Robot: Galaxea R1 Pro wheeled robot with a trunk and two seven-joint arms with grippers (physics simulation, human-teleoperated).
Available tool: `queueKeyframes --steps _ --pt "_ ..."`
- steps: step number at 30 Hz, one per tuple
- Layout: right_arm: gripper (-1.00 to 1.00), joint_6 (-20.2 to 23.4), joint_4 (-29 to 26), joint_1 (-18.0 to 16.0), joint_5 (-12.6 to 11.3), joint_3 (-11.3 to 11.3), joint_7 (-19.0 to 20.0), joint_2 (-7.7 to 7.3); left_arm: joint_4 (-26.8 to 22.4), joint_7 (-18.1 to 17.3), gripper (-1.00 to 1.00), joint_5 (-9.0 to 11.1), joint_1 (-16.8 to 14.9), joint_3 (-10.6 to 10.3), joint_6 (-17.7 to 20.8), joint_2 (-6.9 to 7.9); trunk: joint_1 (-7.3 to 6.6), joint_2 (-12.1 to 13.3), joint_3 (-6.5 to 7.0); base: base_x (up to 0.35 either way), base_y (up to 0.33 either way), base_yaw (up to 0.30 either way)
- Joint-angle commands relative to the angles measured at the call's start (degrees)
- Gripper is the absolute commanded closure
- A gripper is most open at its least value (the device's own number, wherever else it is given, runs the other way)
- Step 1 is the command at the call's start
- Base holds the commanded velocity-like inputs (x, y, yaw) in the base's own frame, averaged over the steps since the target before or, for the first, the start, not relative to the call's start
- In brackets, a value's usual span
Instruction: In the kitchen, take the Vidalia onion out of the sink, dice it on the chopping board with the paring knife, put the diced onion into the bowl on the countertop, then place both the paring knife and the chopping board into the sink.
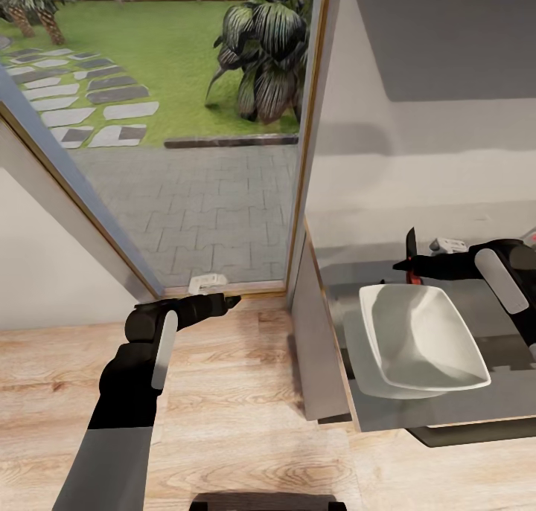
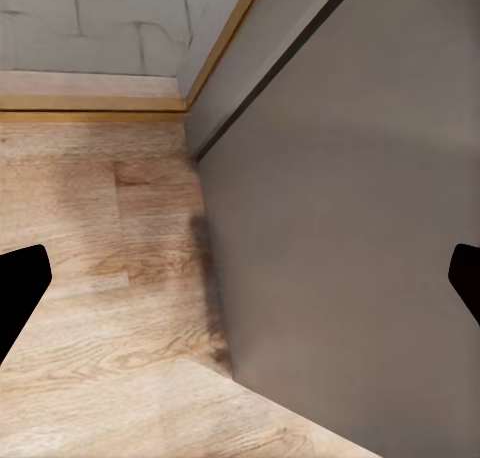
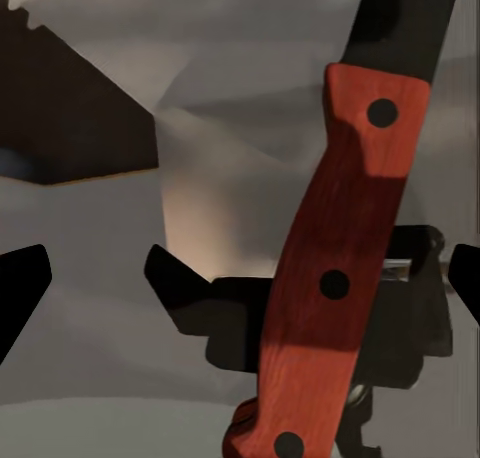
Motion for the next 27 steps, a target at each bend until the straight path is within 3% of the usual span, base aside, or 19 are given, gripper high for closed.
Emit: queueKeyframes --steps 1,12,27 --pt "-1.0 0.1 0.0 -0.1 0.6 0.1 0.4 -0.06 0.0 -0.1 -1.0 0.1 0.0 0.1 0.3 -0.06 0.03 -0.1 -0.09 0.0 0.0 0.0" --pt "-1.0 0.1 0.0 -0.1 0.7 0.1 -4.6 -0.06 0.0 -0.1 -1.0 0.1 0.0 0.1 0.3 -0.06 0.03 -0.1 -0.09 0.0 0.0 0.0" --pt "-1.0 0.1 0.0 -0.1 0.7 0.0 -5.6 -0.06 0.0 -0.1 -1.0 0.1 0.0 0.1 0.3 -0.06 0.03 -0.1 -0.09 0.0 0.0 0.0"
